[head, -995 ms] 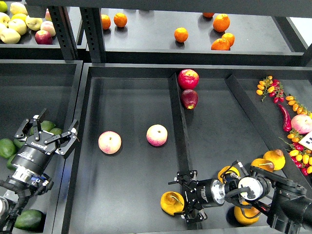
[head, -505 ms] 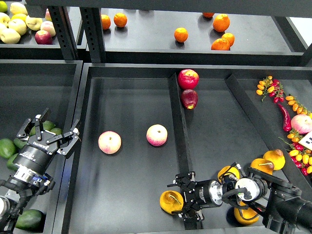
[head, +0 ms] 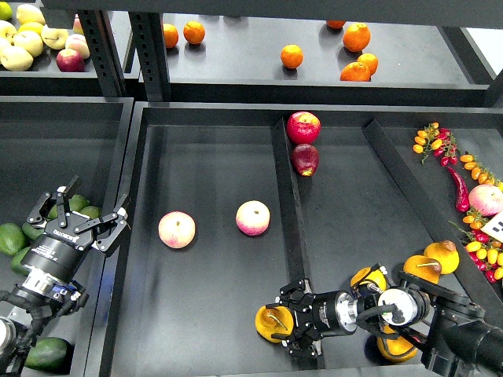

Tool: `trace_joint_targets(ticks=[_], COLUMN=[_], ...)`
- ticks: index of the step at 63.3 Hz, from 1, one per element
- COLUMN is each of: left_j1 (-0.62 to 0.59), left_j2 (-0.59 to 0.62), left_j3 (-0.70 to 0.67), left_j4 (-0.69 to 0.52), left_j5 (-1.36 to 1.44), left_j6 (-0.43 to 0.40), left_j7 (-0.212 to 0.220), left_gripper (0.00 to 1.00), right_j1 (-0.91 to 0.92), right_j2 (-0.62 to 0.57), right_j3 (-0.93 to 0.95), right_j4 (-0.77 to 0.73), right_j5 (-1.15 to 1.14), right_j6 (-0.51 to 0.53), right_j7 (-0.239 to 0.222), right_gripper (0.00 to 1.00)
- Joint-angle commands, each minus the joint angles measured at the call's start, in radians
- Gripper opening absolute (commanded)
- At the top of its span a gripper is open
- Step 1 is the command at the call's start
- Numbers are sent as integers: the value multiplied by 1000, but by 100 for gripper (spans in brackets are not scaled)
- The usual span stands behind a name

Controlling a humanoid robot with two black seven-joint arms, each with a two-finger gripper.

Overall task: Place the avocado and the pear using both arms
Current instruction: 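Close the right gripper around the yellow pear, then carry the pear with the right gripper to the yellow pear bin and release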

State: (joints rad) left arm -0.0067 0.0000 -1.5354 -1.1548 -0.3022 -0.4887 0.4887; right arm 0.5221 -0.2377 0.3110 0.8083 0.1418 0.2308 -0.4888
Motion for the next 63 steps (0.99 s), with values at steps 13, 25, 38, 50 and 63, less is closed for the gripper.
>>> trace_joint_targets(ticks=[13,25,38,50,63], left_j1=[-1,1,1,1,1], left_j2=[0,0,0,0,0], left_j3=[0,0,0,8,21], left_j4=[0,-2,1,6,6], left_j5=[0,2,5,12,14], left_j6=[0,0,0,0,0], left_j7=[0,0,0,0,0], left_gripper=[99,99,99,99,99], right_j1=[-27,-28,-19,-14,-14], right_j2=[-3,-3,-5,-28,-67], right_j3=[34,79,154,221,255], right_j4=[9,14,43,75,106], right_j5=[2,4,4,2,-1], right_j6=[9,10,1,-4,-5], right_j7=[0,0,0,0,0], right_gripper=[19,19,19,19,19])
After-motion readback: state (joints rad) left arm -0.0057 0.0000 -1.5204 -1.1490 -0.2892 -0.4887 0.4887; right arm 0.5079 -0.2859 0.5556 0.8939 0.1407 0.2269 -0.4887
